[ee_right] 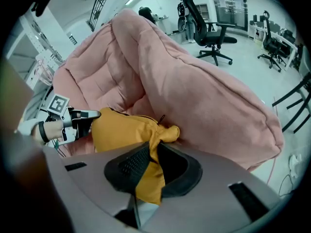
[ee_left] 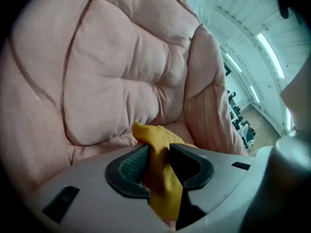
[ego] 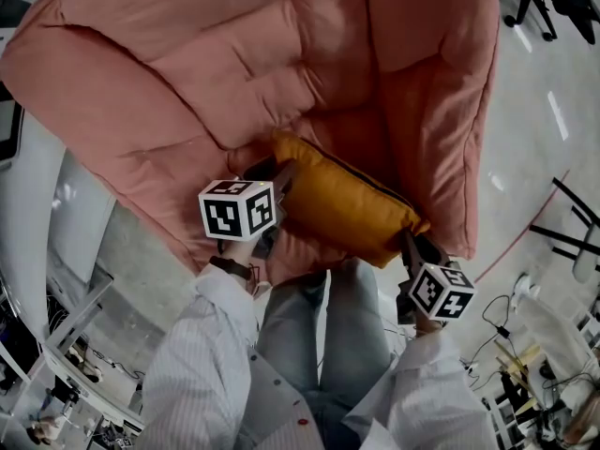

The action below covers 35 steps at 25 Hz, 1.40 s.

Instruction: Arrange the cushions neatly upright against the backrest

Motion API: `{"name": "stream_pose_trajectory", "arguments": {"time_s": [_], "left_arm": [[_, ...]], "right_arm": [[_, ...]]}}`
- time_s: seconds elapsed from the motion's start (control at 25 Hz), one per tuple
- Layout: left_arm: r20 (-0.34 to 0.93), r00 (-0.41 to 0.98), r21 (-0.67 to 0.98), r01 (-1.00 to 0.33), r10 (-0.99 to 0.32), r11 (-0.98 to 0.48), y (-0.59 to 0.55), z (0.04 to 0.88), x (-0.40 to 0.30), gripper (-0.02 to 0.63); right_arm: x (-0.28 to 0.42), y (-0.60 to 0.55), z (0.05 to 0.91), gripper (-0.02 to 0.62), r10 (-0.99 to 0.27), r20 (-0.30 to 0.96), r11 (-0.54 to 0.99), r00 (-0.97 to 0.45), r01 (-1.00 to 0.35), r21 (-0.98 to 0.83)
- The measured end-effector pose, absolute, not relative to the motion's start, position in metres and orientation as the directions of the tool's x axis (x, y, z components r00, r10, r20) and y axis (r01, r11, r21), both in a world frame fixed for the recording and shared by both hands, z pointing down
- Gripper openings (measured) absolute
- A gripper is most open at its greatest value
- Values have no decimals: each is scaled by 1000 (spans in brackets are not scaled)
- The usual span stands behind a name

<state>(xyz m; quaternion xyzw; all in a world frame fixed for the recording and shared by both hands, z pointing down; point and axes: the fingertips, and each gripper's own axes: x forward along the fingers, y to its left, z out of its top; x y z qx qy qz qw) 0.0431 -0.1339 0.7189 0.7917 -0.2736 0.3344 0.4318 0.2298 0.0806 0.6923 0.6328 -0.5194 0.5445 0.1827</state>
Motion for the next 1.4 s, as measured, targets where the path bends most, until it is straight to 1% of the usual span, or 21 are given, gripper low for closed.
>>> {"name": "stream_pose_trajectory", "arguments": {"time_s": [0.2,0.6,0.96,1.16,1.4], "left_arm": [[775,613,486,-734,-154,-474,-132,717,41,112],[770,599,476,-769,-220,-427,-126,695,39,104],[734,577,490,-815,-359,-308,-140,663,8,104],[711,543,502,-837,-446,-220,-151,647,-17,103],[695,516,512,-844,-502,-158,-154,632,-37,101]], "right_arm": [[227,81,691,44,-446,886,-399,-127,-858,-323],[237,75,669,35,-442,886,-357,-138,-879,-315],[246,13,637,34,-518,844,-197,-143,-939,-280],[242,-36,629,34,-554,813,-90,-179,-958,-272],[238,-80,620,34,-588,786,-19,-192,-968,-251]]}}
